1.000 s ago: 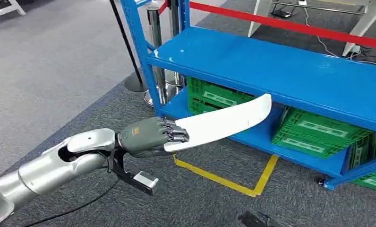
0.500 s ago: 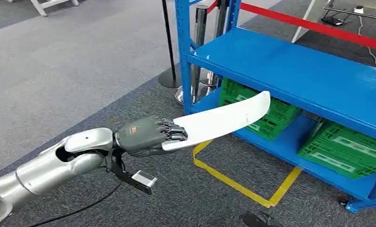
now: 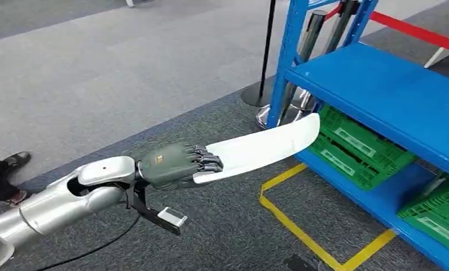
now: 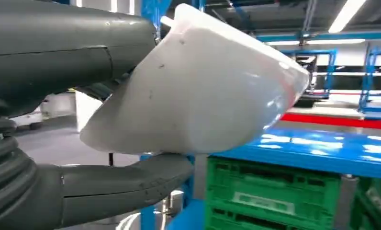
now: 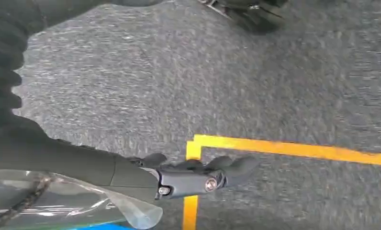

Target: Take the parts from the cabinet and place them on the table.

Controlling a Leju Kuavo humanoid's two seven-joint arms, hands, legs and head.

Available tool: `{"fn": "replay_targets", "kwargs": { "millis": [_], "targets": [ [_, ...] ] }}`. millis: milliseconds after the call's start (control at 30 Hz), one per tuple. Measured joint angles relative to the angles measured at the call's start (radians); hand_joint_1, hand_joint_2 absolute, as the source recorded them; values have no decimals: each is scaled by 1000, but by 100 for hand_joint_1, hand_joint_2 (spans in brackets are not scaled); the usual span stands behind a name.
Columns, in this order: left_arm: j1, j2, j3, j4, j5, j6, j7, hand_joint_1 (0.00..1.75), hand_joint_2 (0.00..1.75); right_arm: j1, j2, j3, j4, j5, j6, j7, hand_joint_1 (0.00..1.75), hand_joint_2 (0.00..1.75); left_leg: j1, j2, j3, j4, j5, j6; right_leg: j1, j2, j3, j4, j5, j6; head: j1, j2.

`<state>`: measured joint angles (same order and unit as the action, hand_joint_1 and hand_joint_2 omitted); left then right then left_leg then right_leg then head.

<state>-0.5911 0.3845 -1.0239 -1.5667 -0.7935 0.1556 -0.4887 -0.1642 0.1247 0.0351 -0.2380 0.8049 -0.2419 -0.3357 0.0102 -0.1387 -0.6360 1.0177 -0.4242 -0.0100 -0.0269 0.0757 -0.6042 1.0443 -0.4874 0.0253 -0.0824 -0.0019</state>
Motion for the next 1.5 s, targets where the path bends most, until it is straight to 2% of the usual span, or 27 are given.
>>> {"fn": "replay_targets", "kwargs": {
  "millis": [33, 133, 233, 267, 333, 367, 400, 433, 533, 567, 600, 633, 733, 800, 867, 900, 933, 1033, 1067, 1133, 1167, 1233, 1267, 1367, 1400, 1433, 1500],
  "targets": [
    [0, 2, 0, 0, -1, 0, 0, 175, 175, -2, 0, 0, 0, 0, 0, 0, 0, 175, -1, -11, -2, 1, 0, -5, -4, -13, 3, -5, 3, -7, -1, 0],
    [-4, 7, 2, -2, -2, 3, 0, 175, 175, -4, 1, 0, 0, 0, -1, -1, 0, 175, -6, 105, -47, 108, -60, -19, -2, -50, 18, -13, -1, -28, -13, 0],
    [3, 8, 1, -2, -4, 3, 0, 175, 175, 1, 1, 0, 0, 0, -1, -1, 0, 175, -1, 131, -148, 308, -128, -24, 4, -95, 25, -13, -9, -36, -13, 0],
    [5, 10, 1, -2, -6, 3, 0, 175, 175, 1, 1, 0, 0, 0, -1, -1, 0, 175, 0, 132, -143, 297, -110, -23, 6, -108, 28, -13, -12, -36, -13, 0],
    [6, 14, 1, -2, -12, 6, 0, 175, 175, 0, 3, 0, 0, 0, -2, -1, 0, 175, -3, 140, -76, 162, -29, -13, 9, -135, 38, -13, -20, -34, -13, 0],
    [6, 17, 1, -3, -13, 9, 0, 175, 175, 0, 5, 0, 0, 0, -3, -1, 0, 175, -9, 162, -25, 66, 13, -2, 10, -147, 45, -14, -24, -32, -13, 0],
    [7, 20, 2, -5, -14, 12, 0, 175, 175, 0, 6, 0, 0, 2, -5, -1, 0, 175, -25, 224, 2, 15, 7, 11, 10, -156, 50, -16, -28, -29, -12, 0],
    [6, 21, 2, -6, -15, 14, 0, 175, 175, 1, 8, 1, 0, 3, -7, -1, 0, 175, -38, 240, 7, -1, 3, 19, 17, -167, 49, -14, -32, -22, -15, 0],
    [16, 33, 2, -9, -19, 21, 0, 175, 175, 1, 14, 2, 0, 6, -9, -1, 0, 175, -39, 197, 3, -5, 2, 25, 17, -209, 63, -25, -38, -10, -13, 0],
    [23, 36, 2, -14, -23, 21, 0, 175, 175, 0, 15, 2, -1, 6, -11, -1, 0, 175, -25, 185, 16, -23, 11, 32, 14, -192, 59, -22, -50, -2, -12, 0],
    [24, 37, 2, -19, -23, 26, 0, 175, 175, -1, 14, 2, -1, 8, -15, -1, 0, 175, -25, 174, 20, -29, 11, 33, 12, -130, 55, -2, -63, -2, -8, 0],
    [24, 40, 2, -20, -24, 28, 0, 175, 175, -1, 14, 2, -1, 9, -20, -2, 0, 175, -23, 163, 20, -29, 13, 38, 12, -96, 25, 58, -93, -3, -9, 0],
    [42, 40, -1, -24, -32, 34, 2, 175, 175, 12, 14, 2, -1, 13, -20, -2, 0, 175, -22, 118, 20, -28, 9, 42, 12, -77, -97, 277, -167, 2, -9, 0],
    [53, 42, -3, -24, -33, 35, 2, 175, 175, 14, 14, 3, -1, 13, -20, -2, 0, 175, -19, 85, 22, -25, 7, 39, 9, -76, -103, 241, -108, 7, -10, 0],
    [54, 43, -2, -26, -35, 38, 2, 175, 175, 13, 14, 3, -1, 13, -20, -2, 0, 175, -11, 55, 22, -12, -2, 26, 1, -54, -38, 74, -2, 13, -9, 0],
    [54, 44, -2, -28, -35, 40, 2, 175, 175, 14, 14, 3, 0, 13, -20, -2, 0, 175, -7, 42, 17, -1, -9, 18, -8, 1, -15, 23, 5, 20, -8, 0],
    [53, 47, -2, -29, -38, 42, 2, 175, 175, 16, 16, 4, 1, 13, -20, -2, 0, 175, -11, 28, 6, 16, -13, 11, -13, 30, 5, -1, -9, 18, -5, 0],
    [65, 54, -3, -35, -44, 47, 3, 175, 175, 15, 15, 5, 1, 14, -19, -1, 0, 175, -1, -4, -3, 9, -3, -3, -1, -2, 3, 9, -13, -3, -9, 0],
    [64, 57, -2, -35, -44, 46, 4, 175, 175, 12, 16, 5, 1, 14, -18, -1, 0, 175, -1, -15, -4, 12, -8, -7, -11, -17, 9, 3, -9, -11, -9, 0],
    [49, 56, 1, -35, -37, 38, 6, 175, 175, 6, 15, 6, 0, 14, -12, -1, 0, 175, -8, 83, -32, 80, -44, -15, -4, -40, 19, 0, -13, -25, -27, 0],
    [39, 54, 1, -35, -32, 35, 8, 175, 175, 6, 15, 6, 0, 14, -9, 0, 0, 175, -6, 112, -71, 158, -79, -19, 0, -55, 23, 0, -16, -29, -25, 0],
    [34, 49, 2, -35, -28, 30, 9, 175, 175, 6, 15, 6, 0, 14, -5, 1, 0, 175, -4, 132, -144, 300, -126, -20, 6, -86, 28, 0, -22, -34, -26, 0],
    [34, 49, 2, -35, -26, 28, 9, 175, 175, 6, 12, 6, 0, 14, -5, 1, 0, 175, -4, 133, -155, 318, -123, -19, 8, -99, 31, 0, -25, -35, -26, 0],
    [31, 50, 8, -35, -22, 25, 9, 175, 175, 1, 13, 6, 0, 14, -5, 1, 0, 175, -12, 147, -62, 131, -6, 1, 14, -137, 47, 0, -38, -35, -26, 0],
    [26, 50, 10, -35, -21, 25, 9, 175, 175, -2, 13, 6, 0, 14, -4, 1, 0, 175, -25, 187, -18, 43, 22, 14, 14, -147, 55, -1, -42, -33, -26, 0],
    [22, 50, 11, -35, -21, 25, 9, 175, 175, -3, 13, 7, 0, 14, -4, 1, 0, 175, -42, 227, -3, 29, 0, 22, 19, -158, 56, -3, -46, -28, -25, 0],
    [16, 50, 14, -35, -20, 24, 9, 175, 175, -5, 13, 7, 0, 14, -2, 2, 0, 175, -44, 206, -7, 15, 4, 27, 21, -180, 60, -10, -47, -21, -23, 0]
  ]
}}
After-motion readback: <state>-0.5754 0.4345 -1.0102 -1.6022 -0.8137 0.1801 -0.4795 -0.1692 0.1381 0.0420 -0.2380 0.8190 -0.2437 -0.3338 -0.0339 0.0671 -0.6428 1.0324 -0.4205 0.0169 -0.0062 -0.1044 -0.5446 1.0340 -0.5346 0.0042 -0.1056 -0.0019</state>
